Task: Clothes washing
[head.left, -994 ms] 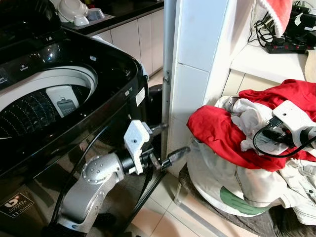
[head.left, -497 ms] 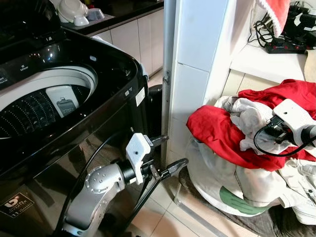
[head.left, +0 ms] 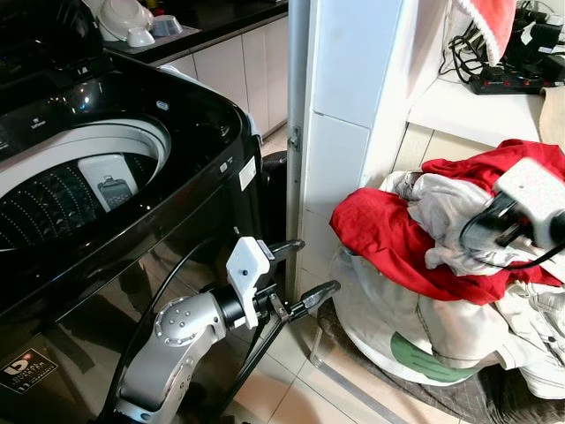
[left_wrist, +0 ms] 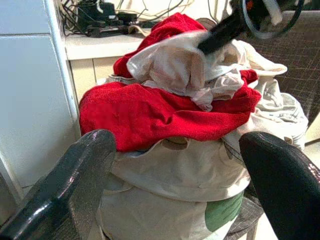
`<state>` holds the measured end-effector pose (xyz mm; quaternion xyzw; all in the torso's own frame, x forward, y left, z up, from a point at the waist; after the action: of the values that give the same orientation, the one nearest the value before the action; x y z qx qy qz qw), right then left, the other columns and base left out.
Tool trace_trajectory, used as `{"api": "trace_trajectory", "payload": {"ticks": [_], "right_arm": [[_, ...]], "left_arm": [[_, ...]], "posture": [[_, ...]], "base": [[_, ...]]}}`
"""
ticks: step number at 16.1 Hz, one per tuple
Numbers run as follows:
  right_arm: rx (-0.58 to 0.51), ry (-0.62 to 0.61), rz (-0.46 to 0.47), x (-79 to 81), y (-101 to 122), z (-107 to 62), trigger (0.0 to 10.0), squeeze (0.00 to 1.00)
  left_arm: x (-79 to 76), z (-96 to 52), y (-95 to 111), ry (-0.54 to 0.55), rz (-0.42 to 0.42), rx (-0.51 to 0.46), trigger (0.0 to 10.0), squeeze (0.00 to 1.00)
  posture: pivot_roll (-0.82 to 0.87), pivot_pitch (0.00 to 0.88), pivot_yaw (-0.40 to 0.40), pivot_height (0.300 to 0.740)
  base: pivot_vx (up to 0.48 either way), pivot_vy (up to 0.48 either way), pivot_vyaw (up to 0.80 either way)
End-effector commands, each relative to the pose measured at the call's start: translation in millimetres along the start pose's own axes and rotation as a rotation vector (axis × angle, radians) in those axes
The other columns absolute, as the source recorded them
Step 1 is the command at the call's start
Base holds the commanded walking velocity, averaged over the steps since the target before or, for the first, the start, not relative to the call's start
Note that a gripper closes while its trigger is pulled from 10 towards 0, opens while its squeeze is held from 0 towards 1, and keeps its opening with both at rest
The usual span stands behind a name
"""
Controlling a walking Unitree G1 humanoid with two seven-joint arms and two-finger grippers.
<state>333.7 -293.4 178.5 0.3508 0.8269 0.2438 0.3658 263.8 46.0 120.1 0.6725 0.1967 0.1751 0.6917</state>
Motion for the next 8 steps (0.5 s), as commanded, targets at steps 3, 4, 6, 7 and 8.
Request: {"api": "trace_trajectory", "payload": {"ticks": [3,4,6,7,8], "right_arm": [[-0.205,-0.003,0.064,-15.4,42.0,-34.1,0.0,0.0],[-0.345,0.001,0.101,-22.7,69.2,-53.1,0.0,0.0],[-0.628,0.042,0.179,-27.7,122.2,-84.2,0.0,0.0],[-0.686,0.056,0.193,-26.8,133.3,-89.1,0.0,0.0],[-0.778,0.087,0.227,-24.0,151.5,-96.4,0.0,0.0]], "left_arm": [[3.4,-0.5,12.0,0.015,0.007,-0.043,10.0,0.0],[4.5,1.4,23.0,0.022,0.017,-0.078,10.0,0.0],[8.1,10.3,52.9,0.037,0.061,-0.167,10.0,0.0],[8.8,12.6,59.4,0.039,0.065,-0.187,10.0,0.0],[10.0,15.8,70.2,0.045,0.074,-0.22,10.0,0.0]], "posture": [[-0.08,0.0,0.019,0.74],[-0.08,0.0,0.019,0.74],[-0.09,0.0,0.024,0.74],[-0.09,0.0,0.023,0.74],[-0.09,0.0,0.022,0.74]], "base": [[0.0,0.0,0.0],[0.0,0.0,0.0],[0.0,0.0,0.0],[0.0,0.0,0.0],[0.0,0.0,0.0]]}}
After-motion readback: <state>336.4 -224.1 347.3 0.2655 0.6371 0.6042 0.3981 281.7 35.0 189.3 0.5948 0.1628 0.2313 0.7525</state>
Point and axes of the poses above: a point about 5 cm out from each wrist's last joint towards the gripper, its own z axis pointing out of the wrist towards the gripper, its own y axis along the axis of the wrist's last joint, x = y × z, the point moved 5 cm from there along z, pointing out of the wrist towards the gripper, and after that the axes turned 2 degrees about -z, right-handed, at the moved point
